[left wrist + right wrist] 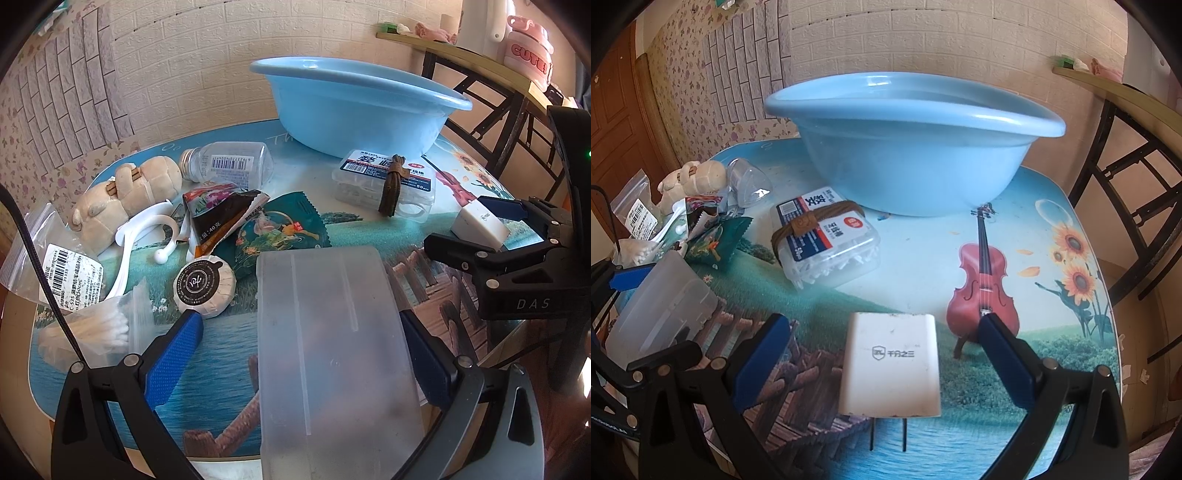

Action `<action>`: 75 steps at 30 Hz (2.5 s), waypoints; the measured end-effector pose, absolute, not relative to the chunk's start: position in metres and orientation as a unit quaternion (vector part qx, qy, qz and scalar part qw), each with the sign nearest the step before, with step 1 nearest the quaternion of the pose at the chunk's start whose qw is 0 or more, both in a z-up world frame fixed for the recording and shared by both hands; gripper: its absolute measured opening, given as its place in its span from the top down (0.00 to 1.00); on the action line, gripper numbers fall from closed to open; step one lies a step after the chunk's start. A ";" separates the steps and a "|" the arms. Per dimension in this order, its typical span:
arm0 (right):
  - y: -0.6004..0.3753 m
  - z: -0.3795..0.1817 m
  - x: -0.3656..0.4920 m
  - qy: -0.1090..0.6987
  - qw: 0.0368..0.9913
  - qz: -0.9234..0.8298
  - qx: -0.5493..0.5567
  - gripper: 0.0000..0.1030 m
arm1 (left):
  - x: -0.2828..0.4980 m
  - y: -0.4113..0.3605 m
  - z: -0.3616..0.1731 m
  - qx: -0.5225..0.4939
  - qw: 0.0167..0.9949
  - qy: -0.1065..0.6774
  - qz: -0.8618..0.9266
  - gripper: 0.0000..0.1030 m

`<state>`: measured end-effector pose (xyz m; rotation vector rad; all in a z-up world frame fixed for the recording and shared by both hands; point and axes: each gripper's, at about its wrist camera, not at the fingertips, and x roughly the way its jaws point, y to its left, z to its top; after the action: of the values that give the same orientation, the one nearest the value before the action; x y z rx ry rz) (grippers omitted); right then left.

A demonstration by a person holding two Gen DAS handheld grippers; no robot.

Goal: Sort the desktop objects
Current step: 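Grasp the clear plastic lid with the left gripper while the right gripper holds the charger, then carry the lid and charger into the blue basin with both grippers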

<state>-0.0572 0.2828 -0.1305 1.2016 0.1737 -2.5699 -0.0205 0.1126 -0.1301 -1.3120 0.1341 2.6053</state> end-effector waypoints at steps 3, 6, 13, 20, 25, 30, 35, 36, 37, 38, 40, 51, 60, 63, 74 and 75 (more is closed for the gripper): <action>0.282 -0.130 -0.058 0.062 0.149 -0.893 0.420 0.00 | -0.017 0.115 -0.126 -0.439 0.121 0.052 0.889 0.26; 0.283 -0.129 -0.057 0.064 0.152 -0.889 0.427 0.00 | -0.015 0.116 -0.124 -0.437 0.127 0.055 0.889 0.38; 0.287 -0.125 -0.046 0.072 0.160 -0.882 0.438 0.11 | -0.014 0.113 -0.122 -0.442 0.130 0.051 0.886 0.40; 0.291 -0.118 -0.036 0.068 0.170 -0.885 0.428 0.63 | -0.012 0.108 -0.114 -0.440 0.131 0.043 0.887 0.40; 0.300 -0.105 -0.031 0.048 0.177 -0.894 0.409 0.63 | -0.011 0.104 -0.095 -0.422 0.132 0.044 0.896 0.40; 0.301 -0.078 -0.024 0.050 0.177 -0.909 0.374 0.63 | -0.013 0.103 -0.068 -0.401 0.141 0.034 0.905 0.40; 0.303 -0.048 -0.022 0.041 0.185 -0.920 0.343 0.63 | -0.018 0.109 -0.040 -0.369 0.156 0.033 0.915 0.40; 0.304 -0.043 -0.022 0.039 0.186 -0.922 0.337 0.63 | -0.020 0.109 -0.035 -0.364 0.161 0.029 0.917 0.40; 0.304 -0.039 -0.022 0.038 0.187 -0.924 0.331 0.63 | -0.022 0.110 -0.029 -0.359 0.164 0.025 0.918 0.40; 0.304 -0.035 -0.022 0.037 0.188 -0.926 0.325 0.63 | -0.024 0.110 -0.024 -0.353 0.167 0.022 0.920 0.40; 0.304 -0.027 -0.022 0.035 0.190 -0.929 0.314 0.63 | -0.029 0.111 -0.015 -0.339 0.168 0.019 0.926 0.40; 0.303 0.002 -0.056 0.028 0.201 -0.940 0.273 0.63 | -0.071 0.122 0.012 -0.298 0.159 0.019 0.941 0.40; 0.297 -0.001 -0.111 0.021 0.205 -0.931 0.302 0.63 | -0.114 0.138 0.012 -0.295 0.166 0.050 0.940 0.40; 0.293 -0.007 -0.127 0.028 0.205 -0.927 0.312 0.63 | -0.130 0.139 0.007 -0.304 0.165 0.050 0.937 0.40; 0.288 -0.033 -0.164 0.028 0.212 -0.910 0.356 0.63 | -0.170 0.150 -0.014 -0.329 0.161 0.060 0.928 0.40; 0.289 -0.035 -0.167 0.026 0.212 -0.908 0.360 0.63 | -0.172 0.151 -0.016 -0.333 0.161 0.061 0.927 0.40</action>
<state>-0.1666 0.2890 -0.0347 1.0011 0.0731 -2.5229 -0.1718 0.1506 -0.0164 -0.9503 0.1736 2.6481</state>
